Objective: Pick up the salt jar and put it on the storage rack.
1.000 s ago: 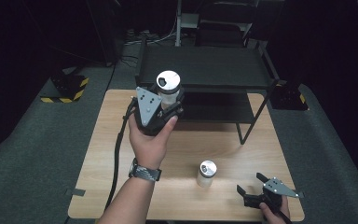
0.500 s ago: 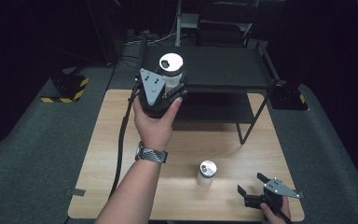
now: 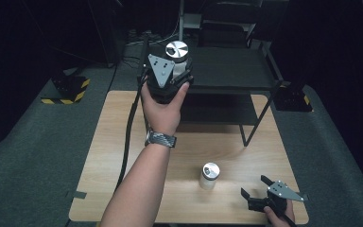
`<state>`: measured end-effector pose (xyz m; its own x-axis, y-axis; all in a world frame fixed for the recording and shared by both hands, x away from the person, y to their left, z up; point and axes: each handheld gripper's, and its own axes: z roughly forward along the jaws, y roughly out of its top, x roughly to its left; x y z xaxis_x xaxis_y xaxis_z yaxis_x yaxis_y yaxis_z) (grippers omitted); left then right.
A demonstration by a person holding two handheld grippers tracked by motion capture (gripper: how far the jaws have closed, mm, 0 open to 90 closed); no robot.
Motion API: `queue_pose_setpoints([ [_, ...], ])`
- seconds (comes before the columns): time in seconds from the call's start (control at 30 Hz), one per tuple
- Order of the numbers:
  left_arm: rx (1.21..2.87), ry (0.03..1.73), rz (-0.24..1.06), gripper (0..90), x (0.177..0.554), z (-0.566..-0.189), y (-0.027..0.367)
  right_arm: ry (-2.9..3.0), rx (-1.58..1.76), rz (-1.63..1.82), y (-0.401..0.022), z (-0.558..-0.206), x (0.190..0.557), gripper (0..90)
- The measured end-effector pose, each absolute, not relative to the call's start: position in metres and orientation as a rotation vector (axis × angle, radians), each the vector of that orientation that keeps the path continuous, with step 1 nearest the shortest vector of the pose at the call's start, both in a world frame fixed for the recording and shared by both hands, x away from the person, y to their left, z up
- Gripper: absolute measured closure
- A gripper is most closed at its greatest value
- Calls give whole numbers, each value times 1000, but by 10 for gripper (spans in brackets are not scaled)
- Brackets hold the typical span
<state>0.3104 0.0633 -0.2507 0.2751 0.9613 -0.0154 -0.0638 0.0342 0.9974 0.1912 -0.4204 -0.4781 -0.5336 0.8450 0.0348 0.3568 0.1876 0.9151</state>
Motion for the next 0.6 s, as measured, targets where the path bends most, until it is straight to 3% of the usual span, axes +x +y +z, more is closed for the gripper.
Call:
queue_pose_setpoints([
  [0.6, 1272, 1022, 1005, 314, 352, -251, 50, 1977, 1108, 1322, -420, -479, 189, 1],
])
